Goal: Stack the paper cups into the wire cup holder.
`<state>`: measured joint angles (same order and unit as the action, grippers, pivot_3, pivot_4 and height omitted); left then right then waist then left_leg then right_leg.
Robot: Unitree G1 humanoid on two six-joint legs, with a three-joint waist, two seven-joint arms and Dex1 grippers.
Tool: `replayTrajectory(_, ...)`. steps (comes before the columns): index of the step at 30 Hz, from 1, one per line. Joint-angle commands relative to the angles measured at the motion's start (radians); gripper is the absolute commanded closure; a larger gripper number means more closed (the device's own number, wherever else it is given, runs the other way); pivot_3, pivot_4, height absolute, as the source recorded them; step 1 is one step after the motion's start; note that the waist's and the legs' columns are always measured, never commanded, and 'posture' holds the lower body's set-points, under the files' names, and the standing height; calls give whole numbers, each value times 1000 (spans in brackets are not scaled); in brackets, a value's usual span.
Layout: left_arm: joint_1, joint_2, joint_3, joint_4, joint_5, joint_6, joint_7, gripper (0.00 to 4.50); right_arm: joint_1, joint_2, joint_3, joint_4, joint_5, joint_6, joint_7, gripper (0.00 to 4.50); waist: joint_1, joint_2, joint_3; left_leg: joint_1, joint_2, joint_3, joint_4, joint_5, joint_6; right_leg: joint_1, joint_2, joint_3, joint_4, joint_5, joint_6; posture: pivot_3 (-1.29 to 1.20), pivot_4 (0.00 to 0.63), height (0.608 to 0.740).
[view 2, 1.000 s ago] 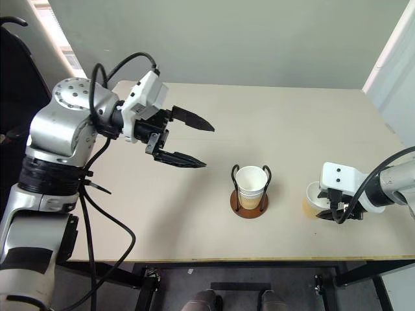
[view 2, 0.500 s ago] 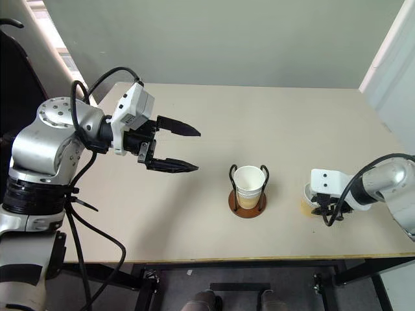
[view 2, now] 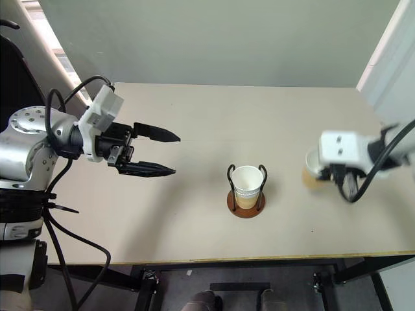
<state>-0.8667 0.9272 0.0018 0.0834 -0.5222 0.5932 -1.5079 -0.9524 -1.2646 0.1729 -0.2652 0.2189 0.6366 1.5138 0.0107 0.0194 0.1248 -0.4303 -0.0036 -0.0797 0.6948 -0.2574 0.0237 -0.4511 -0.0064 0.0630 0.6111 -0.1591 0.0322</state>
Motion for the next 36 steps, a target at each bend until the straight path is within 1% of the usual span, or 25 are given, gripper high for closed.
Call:
replayTrajectory(1,0,10,32,1,-14,-15,-6,0,-146,35,20,-15,53,78,70,4454,-1,0,0,0,0,0,0,0,0,0,0,0,0,-1,-1,0,150,740)
replayTrajectory(6,13,8,13,-3,1,-46,-22,0,-243,132,103,-60,51,100,94,4454,-2,0,0,0,0,0,-1,1,-2,-1,0,0,0,-1,-2,0,150,740)
replayTrajectory(12,-21,19,-11,15,20,-49,-35,0,-267,236,179,-31,2,32,81,4454,-2,0,0,0,0,-1,-2,3,-4,-3,1,-1,1,-2,-3,0,150,740)
replayTrajectory(18,-44,29,-14,28,40,-61,-46,0,-294,322,210,4,-22,-1,77,4454,-3,0,0,0,0,-1,-3,3,-5,-4,1,0,1,-2,-3,0,150,740)
replayTrajectory(24,-51,27,-15,31,53,-64,-47,0,-263,365,242,15,-50,-38,72,4454,-3,0,0,0,0,-2,-6,4,-6,-5,0,-1,1,-3,-4,0,150,740)
replayTrajectory(33,-60,27,-22,34,67,-73,-52,0,-198,386,307,43,-133,-136,81,4454,-4,0,0,0,0,-2,-10,5,-7,-6,0,-1,1,-2,-4,0,150,740)
replayTrajectory(36,-66,24,-29,40,75,-79,-55,0,-212,441,336,78,-175,-151,50,4454,-7,0,0,1,1,-2,-10,5,-7,-6,0,-1,2,-2,-4,0,150,740)
